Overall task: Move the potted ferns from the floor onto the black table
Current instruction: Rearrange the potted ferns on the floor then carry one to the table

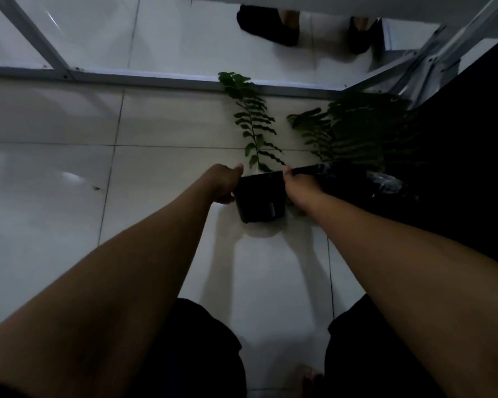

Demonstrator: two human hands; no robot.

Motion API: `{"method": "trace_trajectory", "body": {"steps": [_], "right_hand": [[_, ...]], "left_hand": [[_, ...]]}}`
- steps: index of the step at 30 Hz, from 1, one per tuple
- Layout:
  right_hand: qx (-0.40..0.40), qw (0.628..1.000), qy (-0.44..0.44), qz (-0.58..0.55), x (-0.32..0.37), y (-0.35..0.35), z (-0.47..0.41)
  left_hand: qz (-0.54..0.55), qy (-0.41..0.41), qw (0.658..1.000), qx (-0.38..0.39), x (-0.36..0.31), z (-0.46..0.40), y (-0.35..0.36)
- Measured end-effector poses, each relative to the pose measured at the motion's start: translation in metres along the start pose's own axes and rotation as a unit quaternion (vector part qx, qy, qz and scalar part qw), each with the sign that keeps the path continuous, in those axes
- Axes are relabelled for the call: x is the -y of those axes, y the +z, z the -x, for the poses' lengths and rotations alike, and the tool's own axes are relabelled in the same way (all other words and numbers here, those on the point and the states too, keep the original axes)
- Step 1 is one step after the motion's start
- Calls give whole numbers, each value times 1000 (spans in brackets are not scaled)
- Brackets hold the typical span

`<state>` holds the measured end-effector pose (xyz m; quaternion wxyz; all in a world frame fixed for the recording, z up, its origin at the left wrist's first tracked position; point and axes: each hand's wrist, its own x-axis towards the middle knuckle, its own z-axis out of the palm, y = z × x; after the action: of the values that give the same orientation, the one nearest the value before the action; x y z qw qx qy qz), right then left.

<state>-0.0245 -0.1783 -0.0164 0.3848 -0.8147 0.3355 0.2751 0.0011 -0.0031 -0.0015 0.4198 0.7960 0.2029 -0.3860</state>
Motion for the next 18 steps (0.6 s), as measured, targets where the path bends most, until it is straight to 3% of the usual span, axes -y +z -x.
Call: {"method": "trace_trajectory", "body": {"steps": [3,11,18], "right_hand": [[28,994,69,-81,1,5,2],[73,977,99,-176,16,6,6],[69,980,56,-178,22,27,1]], "left_hand": [[7,4,1000,-13,2,0,2],[39,-18,999,9,11,8,-12],[-109,35,992,-47,23,3,-17]]}}
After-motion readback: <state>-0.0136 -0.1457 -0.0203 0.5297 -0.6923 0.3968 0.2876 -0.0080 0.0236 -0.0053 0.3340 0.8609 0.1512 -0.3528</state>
